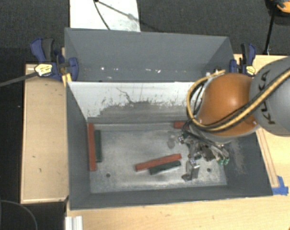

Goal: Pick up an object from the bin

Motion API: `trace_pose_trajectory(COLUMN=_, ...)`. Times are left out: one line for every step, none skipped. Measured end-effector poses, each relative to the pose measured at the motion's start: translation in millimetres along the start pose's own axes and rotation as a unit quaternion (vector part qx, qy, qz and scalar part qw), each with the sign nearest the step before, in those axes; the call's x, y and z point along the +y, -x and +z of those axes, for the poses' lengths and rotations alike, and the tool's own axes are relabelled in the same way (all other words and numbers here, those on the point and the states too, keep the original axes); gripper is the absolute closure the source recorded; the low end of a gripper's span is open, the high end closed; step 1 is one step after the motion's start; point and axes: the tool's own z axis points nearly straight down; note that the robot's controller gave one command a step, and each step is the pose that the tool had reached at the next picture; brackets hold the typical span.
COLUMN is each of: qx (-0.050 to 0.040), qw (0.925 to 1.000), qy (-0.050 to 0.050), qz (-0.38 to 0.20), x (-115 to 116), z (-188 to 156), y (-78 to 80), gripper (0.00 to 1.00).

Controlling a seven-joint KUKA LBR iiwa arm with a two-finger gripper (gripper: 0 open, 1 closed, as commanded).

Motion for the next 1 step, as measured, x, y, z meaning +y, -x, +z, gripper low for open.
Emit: trace_pose_trajectory(qx=-0.003, qw=0.9993, qy=-0.001, qz=0.038, x=20.3, z=44.9, y=14.4, gripper=0.0)
